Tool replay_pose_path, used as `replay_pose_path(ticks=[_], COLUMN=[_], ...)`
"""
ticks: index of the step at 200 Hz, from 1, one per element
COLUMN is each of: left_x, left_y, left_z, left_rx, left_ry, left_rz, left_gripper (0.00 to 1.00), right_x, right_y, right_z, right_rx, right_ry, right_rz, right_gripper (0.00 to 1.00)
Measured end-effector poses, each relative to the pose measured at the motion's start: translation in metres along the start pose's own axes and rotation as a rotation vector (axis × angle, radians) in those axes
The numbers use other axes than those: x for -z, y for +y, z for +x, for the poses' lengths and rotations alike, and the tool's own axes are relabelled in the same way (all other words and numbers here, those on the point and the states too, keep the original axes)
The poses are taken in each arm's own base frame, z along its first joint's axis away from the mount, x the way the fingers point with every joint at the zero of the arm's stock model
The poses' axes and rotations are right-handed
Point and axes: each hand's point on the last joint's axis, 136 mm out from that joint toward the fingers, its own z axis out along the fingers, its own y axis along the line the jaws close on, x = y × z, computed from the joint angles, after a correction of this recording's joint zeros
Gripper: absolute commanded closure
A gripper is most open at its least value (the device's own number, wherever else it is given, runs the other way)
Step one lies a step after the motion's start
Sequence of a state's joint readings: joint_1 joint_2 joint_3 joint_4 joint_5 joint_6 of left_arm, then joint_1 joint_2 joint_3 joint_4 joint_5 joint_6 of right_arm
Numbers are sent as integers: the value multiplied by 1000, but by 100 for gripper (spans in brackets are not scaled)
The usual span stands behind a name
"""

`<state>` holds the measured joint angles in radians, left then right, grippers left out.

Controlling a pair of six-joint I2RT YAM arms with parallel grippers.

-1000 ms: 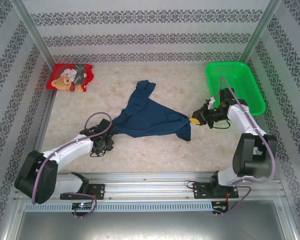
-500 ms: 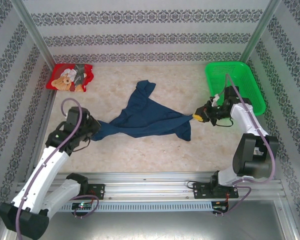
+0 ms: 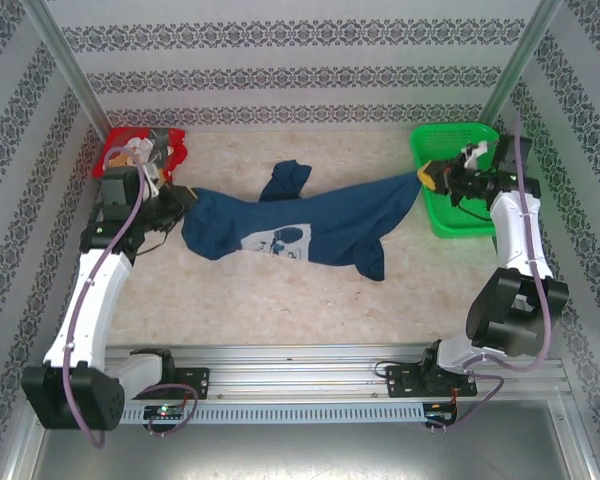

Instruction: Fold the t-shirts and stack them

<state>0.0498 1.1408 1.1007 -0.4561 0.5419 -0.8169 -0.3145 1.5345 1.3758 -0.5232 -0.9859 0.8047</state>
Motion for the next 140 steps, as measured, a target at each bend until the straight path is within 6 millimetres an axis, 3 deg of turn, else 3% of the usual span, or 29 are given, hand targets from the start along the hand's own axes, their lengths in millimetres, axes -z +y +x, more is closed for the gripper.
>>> replay_pose_path(ticks=[25,66,101,120,140], left_x=[-7,5,16,27,37], left_y=[-38,-108,-180,-195,-185], left_z=[-38,-121,-176,-187,-183], left_rx=[-37,-120,-259,-305,-305], left_ry=[-35,-179,-253,-279,-286], left_rz=[115,314,494,540,536], left_gripper=[91,90,90,90,90], right_x=[6,29,59,69,63], right_y=[56,165,252,271,262], right_z=[-35,-84,-101,-88,-68], right_rx=[52,194,378,443,444], right_ry=[-58,-139,-189,-180,-138], right_rz=[-112,-289,-423,-441,-392], right_gripper=[100,100,100,100,100])
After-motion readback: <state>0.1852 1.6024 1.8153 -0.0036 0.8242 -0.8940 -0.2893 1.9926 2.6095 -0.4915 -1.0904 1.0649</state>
